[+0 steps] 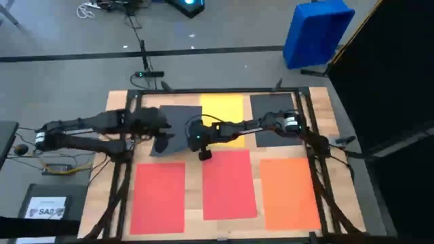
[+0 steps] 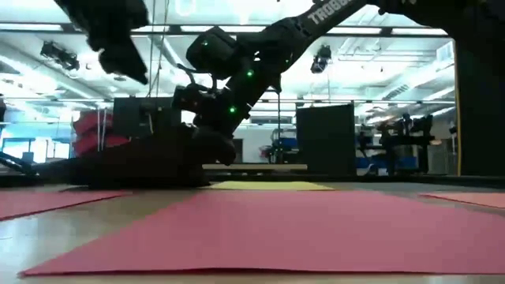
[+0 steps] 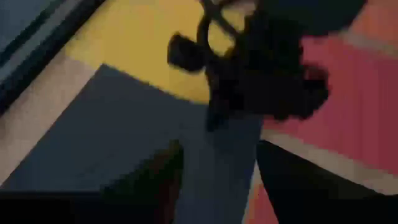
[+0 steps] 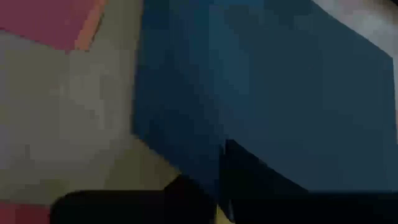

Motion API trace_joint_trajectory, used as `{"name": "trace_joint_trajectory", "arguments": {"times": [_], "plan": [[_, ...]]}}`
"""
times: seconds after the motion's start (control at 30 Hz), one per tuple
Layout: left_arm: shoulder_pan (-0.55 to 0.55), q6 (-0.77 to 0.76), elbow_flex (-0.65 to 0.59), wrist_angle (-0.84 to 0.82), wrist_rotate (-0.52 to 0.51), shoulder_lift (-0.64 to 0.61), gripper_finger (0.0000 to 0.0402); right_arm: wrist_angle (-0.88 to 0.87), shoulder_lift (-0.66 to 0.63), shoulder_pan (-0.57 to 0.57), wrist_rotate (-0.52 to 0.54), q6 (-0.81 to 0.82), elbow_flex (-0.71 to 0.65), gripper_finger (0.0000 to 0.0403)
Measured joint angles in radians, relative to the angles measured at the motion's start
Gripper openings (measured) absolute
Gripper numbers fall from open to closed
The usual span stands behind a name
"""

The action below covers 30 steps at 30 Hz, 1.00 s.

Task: Organize paper
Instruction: Stack the black paper on top of the black paper

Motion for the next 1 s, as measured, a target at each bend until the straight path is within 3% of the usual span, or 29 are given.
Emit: {"name": "trace_joint_trajectory", "arguments": {"times": [0.17, 0.3, 0.53, 0.73, 1.0], "plan": [[-0.165, -0.087, -0.02, -0.05, -0.097, 0.077, 0.0181, 0.0, 0.0, 0.0, -0.031, 0.0, 0.0, 0.0], [-0.243, -0.18, -0.036, -0.1, -0.094, 0.128, 0.018, 0.0, 0.0, 0.0, -0.033, 0.0, 0.0, 0.0], [-0.37, -0.316, -0.129, -0.044, -0.13, 0.156, 0.018, 0.0, 0.0, 0.0, -0.04, 0.0, 0.0, 0.0], [-0.423, -0.351, -0.188, -0.016, -0.206, 0.159, 0.018, 0.0, 0.0, 0.0, -0.04, -0.001, 0.0, 0.0], [-0.439, -0.363, -0.258, 0.052, -0.246, 0.262, 0.018, -0.006, 0.0, 0.0, -0.04, -0.002, 0.0, 0.0]]}}
